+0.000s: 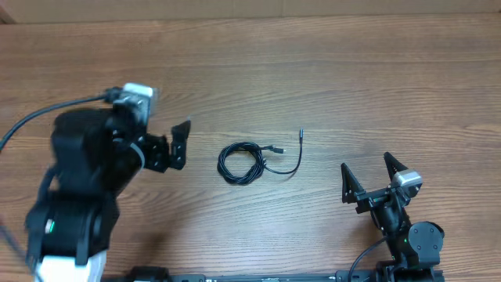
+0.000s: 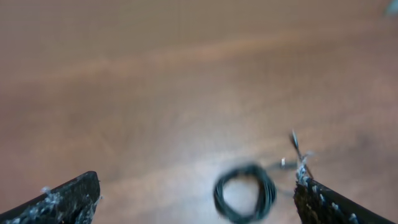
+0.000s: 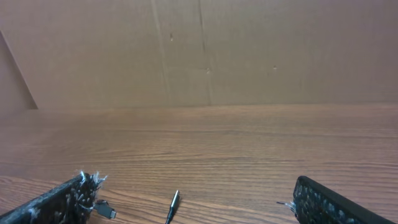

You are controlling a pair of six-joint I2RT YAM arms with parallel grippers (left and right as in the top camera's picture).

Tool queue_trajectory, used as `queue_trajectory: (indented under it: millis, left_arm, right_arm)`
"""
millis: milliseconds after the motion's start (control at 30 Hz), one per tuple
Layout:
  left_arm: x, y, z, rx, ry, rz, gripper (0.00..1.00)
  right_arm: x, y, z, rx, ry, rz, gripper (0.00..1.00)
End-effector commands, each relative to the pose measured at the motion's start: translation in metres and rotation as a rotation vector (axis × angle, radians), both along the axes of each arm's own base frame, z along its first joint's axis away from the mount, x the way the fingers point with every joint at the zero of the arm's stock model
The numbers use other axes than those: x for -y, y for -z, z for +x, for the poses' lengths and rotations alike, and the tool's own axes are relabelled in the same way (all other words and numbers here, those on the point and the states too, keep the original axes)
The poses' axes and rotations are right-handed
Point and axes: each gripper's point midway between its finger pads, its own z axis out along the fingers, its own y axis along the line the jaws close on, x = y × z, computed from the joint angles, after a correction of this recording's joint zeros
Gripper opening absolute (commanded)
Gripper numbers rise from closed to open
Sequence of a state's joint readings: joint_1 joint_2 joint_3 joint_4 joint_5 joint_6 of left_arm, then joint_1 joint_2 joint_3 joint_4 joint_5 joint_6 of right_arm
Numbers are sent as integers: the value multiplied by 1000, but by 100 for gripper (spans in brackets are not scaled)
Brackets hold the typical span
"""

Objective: Untangle cables
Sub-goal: 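Move the left gripper forward over the coiled black cable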

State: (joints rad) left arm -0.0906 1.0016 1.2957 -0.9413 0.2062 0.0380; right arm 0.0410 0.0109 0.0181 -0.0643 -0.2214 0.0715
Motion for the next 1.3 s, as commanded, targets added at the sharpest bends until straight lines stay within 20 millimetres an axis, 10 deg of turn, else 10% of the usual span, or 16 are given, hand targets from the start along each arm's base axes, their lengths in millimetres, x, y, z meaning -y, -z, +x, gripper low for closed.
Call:
queue_trajectory:
  millis: [0, 467, 800, 1267]
  left_arm:
    - [4, 17, 9, -100, -10, -45, 99]
    - [8, 131, 55, -490, -55, -39, 100]
    - [16, 205, 38, -834, -94, -83, 98]
    - [23, 256, 18, -1081, -91, -100, 16]
  right_arm:
    - [-1, 2, 0, 1, -6, 3, 100]
    - [-1, 2, 0, 1, -6, 3, 100]
    - [-1, 2, 0, 1, -6, 4, 100]
    - [-1, 2, 0, 2, -6, 3, 100]
